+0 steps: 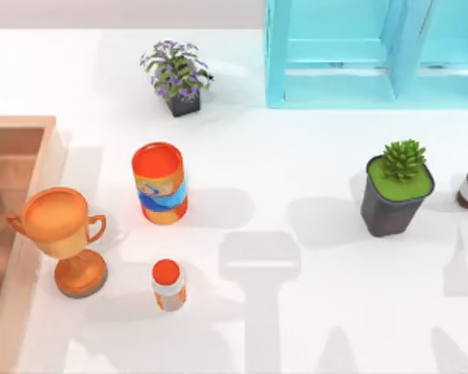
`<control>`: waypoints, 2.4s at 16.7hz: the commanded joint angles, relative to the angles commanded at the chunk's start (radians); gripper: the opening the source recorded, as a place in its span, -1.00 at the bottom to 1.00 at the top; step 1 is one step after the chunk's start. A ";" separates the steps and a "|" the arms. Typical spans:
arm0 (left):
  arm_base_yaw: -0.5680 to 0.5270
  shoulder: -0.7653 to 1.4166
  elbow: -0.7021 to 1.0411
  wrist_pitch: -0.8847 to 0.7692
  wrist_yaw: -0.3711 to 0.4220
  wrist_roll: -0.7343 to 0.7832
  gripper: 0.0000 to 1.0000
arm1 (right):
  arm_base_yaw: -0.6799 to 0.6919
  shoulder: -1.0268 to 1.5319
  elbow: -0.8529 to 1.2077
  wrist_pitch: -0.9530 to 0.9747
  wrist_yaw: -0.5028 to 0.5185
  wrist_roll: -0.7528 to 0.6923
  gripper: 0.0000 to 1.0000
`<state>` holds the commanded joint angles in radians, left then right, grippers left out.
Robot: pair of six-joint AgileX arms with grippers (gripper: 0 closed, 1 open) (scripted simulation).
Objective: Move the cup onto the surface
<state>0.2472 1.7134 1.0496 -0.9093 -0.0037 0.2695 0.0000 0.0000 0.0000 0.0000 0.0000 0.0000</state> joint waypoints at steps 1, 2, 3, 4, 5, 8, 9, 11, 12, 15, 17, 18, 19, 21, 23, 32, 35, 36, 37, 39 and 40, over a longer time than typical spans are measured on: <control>0.000 0.000 0.000 0.000 0.000 0.000 -0.81 | 0.000 0.000 0.000 0.000 0.000 0.000 1.00; 0.000 0.000 0.000 0.000 0.000 0.000 -0.96 | 0.000 0.000 0.000 0.000 0.000 0.000 1.00; 0.000 0.000 0.000 0.000 0.000 0.000 -1.00 | 0.000 0.000 0.000 0.000 0.000 0.000 1.00; 0.000 0.000 0.000 0.000 0.000 0.000 -1.00 | 0.000 0.000 0.000 0.000 0.000 0.000 1.00; 0.000 0.000 0.000 0.000 0.000 0.000 -1.00 | 0.000 0.000 0.000 0.000 0.000 0.000 1.00; 0.000 0.000 0.000 0.000 0.000 0.000 -1.00 | 0.000 0.000 0.000 0.000 0.000 0.000 1.00; 0.000 0.000 0.000 0.000 0.000 0.000 -1.00 | 0.000 0.000 0.000 0.000 0.000 0.000 1.00; 0.000 -0.003 0.000 0.000 0.000 0.001 -1.00 | 0.000 0.000 0.000 0.000 0.000 0.000 1.00; 0.001 -0.005 0.002 -0.002 0.000 0.000 -1.00 | 0.000 0.000 0.000 0.000 0.000 0.000 1.00; -0.009 -0.068 0.069 -0.060 0.003 -0.021 -1.00 | 0.000 0.000 0.000 0.000 0.000 0.000 1.00; -0.050 -0.133 0.142 -0.143 0.011 -0.054 -1.00 | 0.000 0.000 0.000 0.000 0.000 0.000 1.00; -0.079 -0.161 0.176 -0.193 0.015 -0.076 -1.00 | 0.000 0.000 0.000 0.000 0.000 0.000 1.00; -0.112 -0.182 0.206 -0.246 0.020 -0.102 -1.00 | 0.000 0.000 0.000 0.000 0.000 0.000 1.00; -0.184 -0.197 0.243 -0.340 0.029 -0.160 -1.00 | 0.000 0.000 0.000 0.000 0.000 0.000 1.00; -0.254 -0.185 0.263 -0.400 0.030 -0.224 -1.00 | 0.000 0.000 0.000 0.000 0.000 0.000 1.00; -0.352 -0.125 0.275 -0.399 0.000 -0.352 -1.00 | 0.000 0.000 0.000 0.000 0.000 0.000 1.00; -0.342 -0.131 0.277 -0.405 -0.009 -0.351 -1.00 | 0.000 0.000 0.000 0.000 0.000 0.000 1.00; -0.336 -0.134 0.286 -0.412 -0.029 -0.354 -1.00 | 0.000 0.000 0.000 0.000 0.000 0.000 1.00; -0.331 -0.136 0.300 -0.415 -0.057 -0.357 -1.00 | 0.000 0.000 0.000 0.000 0.000 0.000 1.00; -0.328 -0.131 0.346 -0.404 -0.127 -0.364 -1.00 | 0.000 0.000 0.000 0.000 0.000 0.000 1.00; -0.336 -0.126 0.375 -0.389 -0.163 -0.371 -1.00 | 0.000 0.000 0.000 0.000 0.000 0.000 1.00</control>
<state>-0.0884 1.5872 1.4243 -1.2986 -0.1665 -0.1014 0.0000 0.0000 0.0000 0.0000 0.0000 0.0000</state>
